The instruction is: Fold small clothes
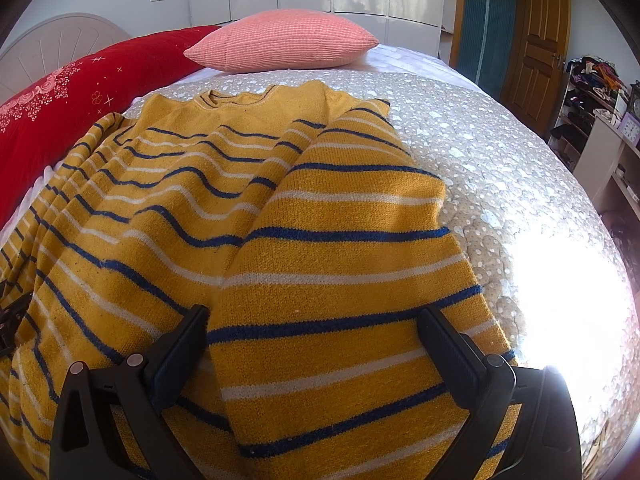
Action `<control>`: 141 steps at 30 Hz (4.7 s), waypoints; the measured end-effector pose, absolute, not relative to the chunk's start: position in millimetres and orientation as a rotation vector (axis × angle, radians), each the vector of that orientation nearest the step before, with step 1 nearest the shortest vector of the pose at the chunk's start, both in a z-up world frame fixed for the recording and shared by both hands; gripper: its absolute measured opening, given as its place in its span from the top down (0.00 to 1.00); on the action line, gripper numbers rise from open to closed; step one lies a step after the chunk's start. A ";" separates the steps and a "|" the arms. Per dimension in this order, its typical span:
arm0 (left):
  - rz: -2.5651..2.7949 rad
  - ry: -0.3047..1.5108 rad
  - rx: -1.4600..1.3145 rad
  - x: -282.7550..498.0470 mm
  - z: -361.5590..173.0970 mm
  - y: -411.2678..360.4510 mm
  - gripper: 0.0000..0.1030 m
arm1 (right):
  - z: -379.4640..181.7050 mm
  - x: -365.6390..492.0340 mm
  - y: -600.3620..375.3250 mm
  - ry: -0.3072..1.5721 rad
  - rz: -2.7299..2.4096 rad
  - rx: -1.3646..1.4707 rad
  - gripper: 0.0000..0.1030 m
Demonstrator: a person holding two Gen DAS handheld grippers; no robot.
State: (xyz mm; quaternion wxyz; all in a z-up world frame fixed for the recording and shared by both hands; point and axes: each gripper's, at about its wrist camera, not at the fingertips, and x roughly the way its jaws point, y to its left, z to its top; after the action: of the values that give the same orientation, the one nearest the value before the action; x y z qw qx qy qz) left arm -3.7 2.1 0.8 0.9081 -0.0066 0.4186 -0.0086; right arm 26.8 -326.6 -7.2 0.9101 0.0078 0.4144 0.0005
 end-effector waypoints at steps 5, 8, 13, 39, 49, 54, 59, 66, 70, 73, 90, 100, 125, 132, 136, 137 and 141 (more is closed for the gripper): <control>-0.025 0.865 -0.036 -6.3 -0.9 2.1 0.00 | -7.2 26.9 -326.6 0.854 0.001 0.016 0.00; -0.026 0.865 -0.040 -6.6 -1.1 1.4 0.00 | -7.1 26.9 -326.6 0.854 0.001 0.016 0.00; -0.011 0.843 -0.028 -9.9 -2.4 -1.3 0.00 | -7.1 26.9 -326.6 0.854 0.001 0.016 0.00; -0.018 0.797 -0.030 -14.8 -1.7 4.5 0.00 | 3.1 27.0 -336.4 0.934 0.080 0.171 0.00; -0.017 0.799 -0.028 -14.9 -1.7 3.8 0.00 | 4.0 20.9 -360.7 0.917 0.138 0.580 0.00; -0.019 0.812 -0.021 -13.7 -1.1 3.3 0.00 | 0.1 13.3 -353.3 0.841 0.098 0.558 0.00; -0.046 0.866 -0.047 -18.2 15.3 14.4 0.01 | 9.4 -1.9 -361.4 0.773 0.057 0.564 0.00; 0.038 0.782 -0.152 -63.5 59.8 74.8 0.01 | 54.1 -67.4 -364.7 0.597 0.014 0.517 0.00; 0.110 0.829 -0.139 -54.0 52.5 101.0 0.01 | 45.9 -88.8 -378.4 0.663 0.027 0.587 0.00; 0.110 0.841 -0.123 -39.8 47.5 108.9 0.01 | 36.7 -98.7 -380.2 0.714 0.051 0.609 0.00; 0.221 0.886 -0.095 5.9 51.4 177.2 0.84 | 56.0 -123.4 -398.3 0.722 -0.080 0.452 0.01; 0.160 0.757 -0.203 -68.6 92.5 180.1 0.25 | 60.8 -95.8 -430.7 0.762 -0.180 0.294 0.01; 0.089 0.845 -0.152 -93.2 77.2 88.4 0.10 | 26.7 46.0 -510.8 0.910 -0.318 0.331 0.89; -0.013 0.915 -0.227 -73.5 48.2 96.2 0.10 | 52.9 -34.5 -456.2 0.819 0.044 0.550 0.39; -0.160 0.956 -0.331 -66.9 31.6 92.9 0.10 | 43.5 -75.0 -388.4 0.876 0.275 0.549 0.38; -0.183 0.960 -0.344 -67.5 28.5 90.3 0.10 | 37.6 -82.7 -372.9 0.900 0.294 0.532 0.38; -0.282 0.954 -0.362 -76.9 25.1 76.7 0.10 | 8.4 -97.3 -334.3 0.980 0.302 0.514 0.37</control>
State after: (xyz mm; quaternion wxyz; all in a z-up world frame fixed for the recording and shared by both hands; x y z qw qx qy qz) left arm -76.9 76.8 25.1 0.8631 -0.1727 0.4551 -0.1345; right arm -97.3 -334.3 8.4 0.8400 0.2430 0.4637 0.1429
